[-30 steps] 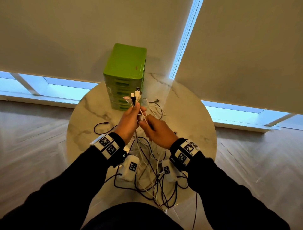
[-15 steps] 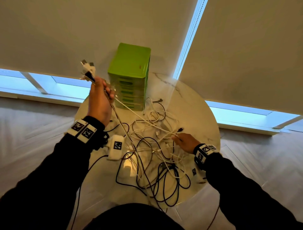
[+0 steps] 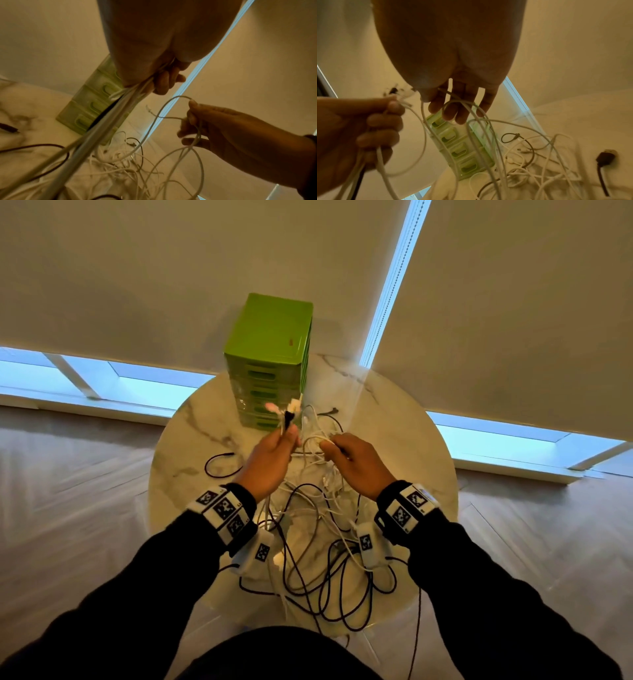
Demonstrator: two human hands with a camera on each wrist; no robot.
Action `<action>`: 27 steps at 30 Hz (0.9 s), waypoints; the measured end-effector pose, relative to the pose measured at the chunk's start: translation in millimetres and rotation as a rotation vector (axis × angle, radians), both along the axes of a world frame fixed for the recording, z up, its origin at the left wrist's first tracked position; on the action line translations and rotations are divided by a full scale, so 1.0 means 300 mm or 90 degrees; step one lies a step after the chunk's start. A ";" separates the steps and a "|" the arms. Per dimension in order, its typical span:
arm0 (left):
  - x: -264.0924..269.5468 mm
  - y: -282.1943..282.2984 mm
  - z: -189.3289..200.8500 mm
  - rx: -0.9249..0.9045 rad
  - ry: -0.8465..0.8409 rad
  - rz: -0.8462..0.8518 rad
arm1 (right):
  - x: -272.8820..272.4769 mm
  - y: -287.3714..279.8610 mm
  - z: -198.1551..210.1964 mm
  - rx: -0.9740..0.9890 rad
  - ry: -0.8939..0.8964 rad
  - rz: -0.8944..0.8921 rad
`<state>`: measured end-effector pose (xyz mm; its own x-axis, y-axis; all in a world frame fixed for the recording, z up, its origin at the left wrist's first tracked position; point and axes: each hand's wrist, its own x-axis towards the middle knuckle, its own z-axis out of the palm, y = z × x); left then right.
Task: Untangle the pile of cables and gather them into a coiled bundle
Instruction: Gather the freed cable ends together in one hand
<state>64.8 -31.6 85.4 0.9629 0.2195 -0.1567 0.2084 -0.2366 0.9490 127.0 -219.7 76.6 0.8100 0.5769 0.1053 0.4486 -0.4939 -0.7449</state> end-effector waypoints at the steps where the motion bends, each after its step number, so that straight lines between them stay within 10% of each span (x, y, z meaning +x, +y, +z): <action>1: -0.001 -0.014 -0.007 -0.020 0.024 -0.017 | 0.000 0.000 0.001 0.002 -0.012 0.006; 8: 0.001 -0.088 -0.009 -0.229 0.123 -0.046 | -0.046 -0.019 -0.032 -0.011 -0.003 0.021; 16: 0.080 -0.032 0.043 -0.225 0.027 0.189 | -0.035 -0.142 -0.117 -0.327 0.048 0.069; 27: 0.052 0.017 0.084 -0.074 -0.109 0.153 | 0.039 -0.180 -0.119 -0.177 0.031 -0.116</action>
